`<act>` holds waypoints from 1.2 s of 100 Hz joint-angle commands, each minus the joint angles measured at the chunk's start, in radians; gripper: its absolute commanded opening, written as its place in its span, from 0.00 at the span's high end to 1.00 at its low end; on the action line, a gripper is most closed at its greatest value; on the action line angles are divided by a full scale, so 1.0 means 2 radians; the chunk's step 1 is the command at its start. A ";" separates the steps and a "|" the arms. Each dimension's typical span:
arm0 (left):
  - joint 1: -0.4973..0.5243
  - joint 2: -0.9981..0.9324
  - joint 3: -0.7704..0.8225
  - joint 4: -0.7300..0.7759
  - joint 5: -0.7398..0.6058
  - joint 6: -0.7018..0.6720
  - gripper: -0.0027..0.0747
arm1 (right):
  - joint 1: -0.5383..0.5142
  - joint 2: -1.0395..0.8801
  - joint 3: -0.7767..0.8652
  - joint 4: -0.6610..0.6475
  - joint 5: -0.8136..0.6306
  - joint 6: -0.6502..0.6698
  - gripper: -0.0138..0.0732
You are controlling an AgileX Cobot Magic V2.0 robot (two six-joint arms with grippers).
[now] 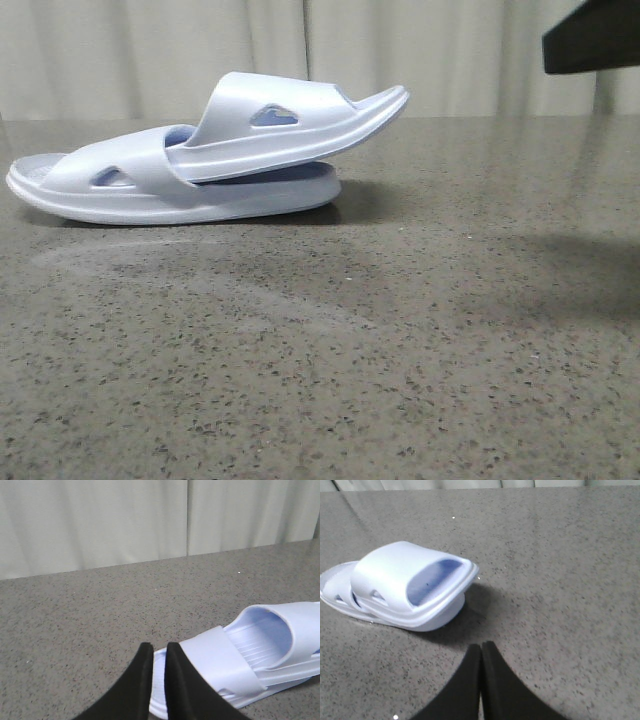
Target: Insert blue slippers together front up
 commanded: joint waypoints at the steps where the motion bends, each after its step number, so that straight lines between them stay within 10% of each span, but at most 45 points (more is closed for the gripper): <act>1: -0.004 -0.034 0.023 -0.029 -0.033 0.003 0.95 | 0.015 -0.047 0.031 0.012 -0.047 -0.007 0.94; 36: -0.007 -0.151 0.136 -0.188 -0.064 0.108 0.95 | 0.029 -0.190 0.148 0.060 -0.111 -0.007 0.94; 120: -0.007 -0.159 0.136 -0.207 -0.051 0.107 0.95 | 0.029 -0.196 0.150 0.128 -0.089 -0.007 0.94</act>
